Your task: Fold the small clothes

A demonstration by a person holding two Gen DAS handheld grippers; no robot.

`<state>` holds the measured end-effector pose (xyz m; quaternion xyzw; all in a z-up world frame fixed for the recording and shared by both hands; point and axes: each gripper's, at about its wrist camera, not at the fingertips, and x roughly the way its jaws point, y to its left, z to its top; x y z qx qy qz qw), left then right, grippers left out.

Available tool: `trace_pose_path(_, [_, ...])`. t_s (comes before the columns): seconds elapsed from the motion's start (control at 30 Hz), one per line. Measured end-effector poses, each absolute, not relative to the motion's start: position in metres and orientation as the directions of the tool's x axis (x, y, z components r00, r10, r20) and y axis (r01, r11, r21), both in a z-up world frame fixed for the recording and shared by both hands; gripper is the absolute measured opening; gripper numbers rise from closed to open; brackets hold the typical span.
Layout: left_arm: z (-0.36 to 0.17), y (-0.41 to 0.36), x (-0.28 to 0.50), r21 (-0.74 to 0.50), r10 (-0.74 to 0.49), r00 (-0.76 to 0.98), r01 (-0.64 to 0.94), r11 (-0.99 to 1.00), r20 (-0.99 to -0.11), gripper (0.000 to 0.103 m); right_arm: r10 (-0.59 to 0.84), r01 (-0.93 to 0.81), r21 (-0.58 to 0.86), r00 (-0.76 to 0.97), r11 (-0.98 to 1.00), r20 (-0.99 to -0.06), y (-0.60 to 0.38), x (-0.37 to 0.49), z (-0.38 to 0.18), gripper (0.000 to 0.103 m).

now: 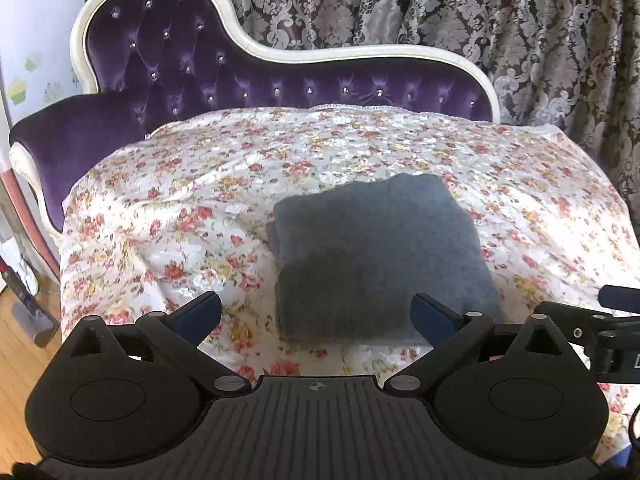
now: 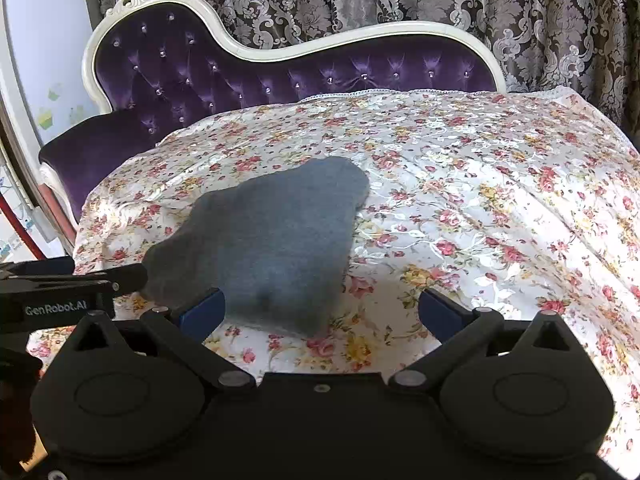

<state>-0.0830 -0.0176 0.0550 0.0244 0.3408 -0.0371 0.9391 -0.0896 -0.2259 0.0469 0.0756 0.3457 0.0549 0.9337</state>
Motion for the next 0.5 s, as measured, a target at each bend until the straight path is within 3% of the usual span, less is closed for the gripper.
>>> trace_pose_path(0.5, [0.043,-0.014,-0.082,0.037,-0.017,0.738,0.057,0.998,-0.675,0.102,0.071,0.003,0.104,0.707,0.995,-0.703,-0.217,-0.085,0.035,0.102])
